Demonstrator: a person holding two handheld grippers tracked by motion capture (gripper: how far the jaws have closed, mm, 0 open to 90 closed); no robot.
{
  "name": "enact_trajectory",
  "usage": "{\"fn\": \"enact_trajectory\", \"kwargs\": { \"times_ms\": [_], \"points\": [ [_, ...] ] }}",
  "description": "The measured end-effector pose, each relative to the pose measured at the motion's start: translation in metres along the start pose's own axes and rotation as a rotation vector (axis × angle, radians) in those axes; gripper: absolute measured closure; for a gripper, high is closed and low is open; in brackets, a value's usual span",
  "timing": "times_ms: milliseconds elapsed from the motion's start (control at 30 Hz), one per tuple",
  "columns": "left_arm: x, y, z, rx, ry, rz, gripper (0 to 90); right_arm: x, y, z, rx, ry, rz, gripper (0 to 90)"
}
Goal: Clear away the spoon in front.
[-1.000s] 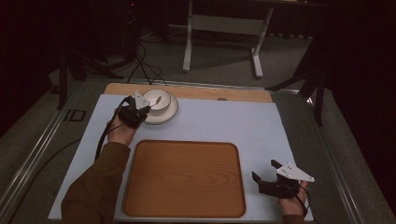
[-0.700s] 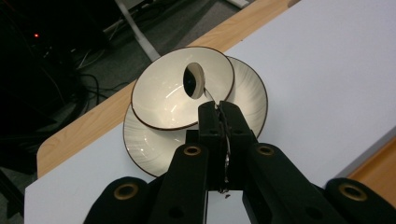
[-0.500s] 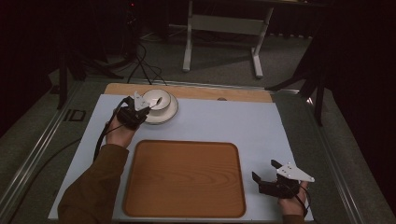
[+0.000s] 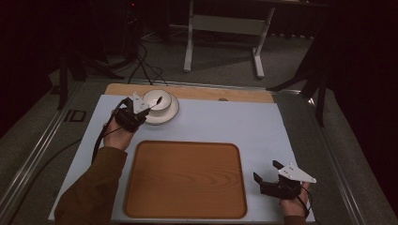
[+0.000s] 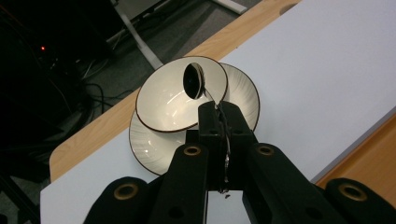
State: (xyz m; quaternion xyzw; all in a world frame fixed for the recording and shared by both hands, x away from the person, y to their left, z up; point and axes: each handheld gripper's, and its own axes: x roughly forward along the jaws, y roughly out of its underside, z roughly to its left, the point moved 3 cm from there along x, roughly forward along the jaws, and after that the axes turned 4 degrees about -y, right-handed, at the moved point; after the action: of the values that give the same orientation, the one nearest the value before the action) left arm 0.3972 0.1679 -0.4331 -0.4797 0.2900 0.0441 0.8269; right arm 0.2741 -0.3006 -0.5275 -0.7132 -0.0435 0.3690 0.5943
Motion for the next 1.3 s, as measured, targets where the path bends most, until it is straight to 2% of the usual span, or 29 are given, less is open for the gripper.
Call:
{"fn": "enact_trajectory", "kwargs": {
  "times_ms": [500,1300],
  "points": [
    [-0.018,-0.001,0.001,0.008,-0.013,-0.029,88.8,0.000,0.000,0.000,-0.001,0.000,-0.001,10.5],
    [-0.043,0.014,-0.009,0.034,0.014,-0.038,88.8,0.000,0.000,0.001,-0.002,0.001,-0.004,10.5]
  ]
}}
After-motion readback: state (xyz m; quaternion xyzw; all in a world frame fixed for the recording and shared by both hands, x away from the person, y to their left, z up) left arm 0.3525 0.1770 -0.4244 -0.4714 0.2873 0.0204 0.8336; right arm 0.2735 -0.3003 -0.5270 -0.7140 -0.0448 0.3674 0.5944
